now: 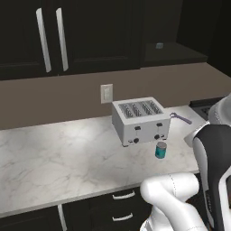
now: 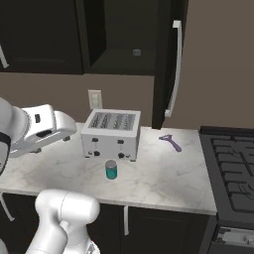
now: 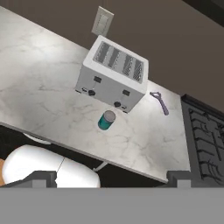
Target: Pick the cereal and canned food from the counter and place them in the cabinets closest to them.
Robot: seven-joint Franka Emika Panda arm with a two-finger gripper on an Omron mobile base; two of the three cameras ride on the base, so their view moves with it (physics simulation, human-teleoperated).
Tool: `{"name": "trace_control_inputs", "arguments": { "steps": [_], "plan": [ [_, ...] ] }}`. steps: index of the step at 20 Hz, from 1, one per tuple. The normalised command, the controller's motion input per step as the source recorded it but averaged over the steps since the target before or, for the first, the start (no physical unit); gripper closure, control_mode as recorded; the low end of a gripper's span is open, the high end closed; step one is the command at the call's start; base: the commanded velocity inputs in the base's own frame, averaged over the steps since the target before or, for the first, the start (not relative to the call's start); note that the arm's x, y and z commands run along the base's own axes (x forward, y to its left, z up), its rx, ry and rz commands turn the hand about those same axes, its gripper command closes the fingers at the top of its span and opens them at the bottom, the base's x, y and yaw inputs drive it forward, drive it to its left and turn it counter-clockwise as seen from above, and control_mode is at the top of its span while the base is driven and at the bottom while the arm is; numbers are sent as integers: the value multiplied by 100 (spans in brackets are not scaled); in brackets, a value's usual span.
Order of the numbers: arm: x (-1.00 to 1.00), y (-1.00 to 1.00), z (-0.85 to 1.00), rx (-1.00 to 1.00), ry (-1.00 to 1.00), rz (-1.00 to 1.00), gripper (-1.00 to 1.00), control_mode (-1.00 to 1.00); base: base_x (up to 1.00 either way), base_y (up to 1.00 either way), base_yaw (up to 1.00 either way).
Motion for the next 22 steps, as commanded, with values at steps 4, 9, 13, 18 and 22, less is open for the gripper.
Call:
{"name": "trace_control_inputs", "arguments": {
  "steps": [4,9,13,18,22],
  "plan": [
    [4,-8,-6,2,0,0,-100,-100,0,0,0],
    [-1,-10,-23,6,0,0,-100,-100,0,0,0],
    [7,5,-33,3,1,0,-100,-100,0,0,0],
    [27,15,-34,1,6,0,-100,-100,0,0,0],
    [28,0,-38,2,9,0,-100,-100,0,0,0]
  ]
}}
